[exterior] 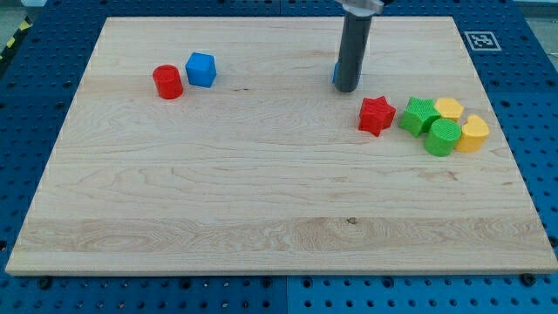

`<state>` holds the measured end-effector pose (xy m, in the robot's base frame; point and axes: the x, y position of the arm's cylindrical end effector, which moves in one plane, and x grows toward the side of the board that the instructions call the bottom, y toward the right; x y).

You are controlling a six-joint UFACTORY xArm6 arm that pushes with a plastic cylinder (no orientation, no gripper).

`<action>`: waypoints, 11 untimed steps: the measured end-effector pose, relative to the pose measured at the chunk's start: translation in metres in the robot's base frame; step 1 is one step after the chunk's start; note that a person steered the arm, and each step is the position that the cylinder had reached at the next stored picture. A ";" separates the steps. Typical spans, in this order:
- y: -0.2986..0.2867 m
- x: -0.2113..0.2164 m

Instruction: Slide the blue triangle slightly to the top right

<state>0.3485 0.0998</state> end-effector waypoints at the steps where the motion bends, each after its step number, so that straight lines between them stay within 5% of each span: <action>1: 0.001 -0.015; 6: -0.023 -0.105; 11: 0.069 -0.080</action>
<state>0.2687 0.1693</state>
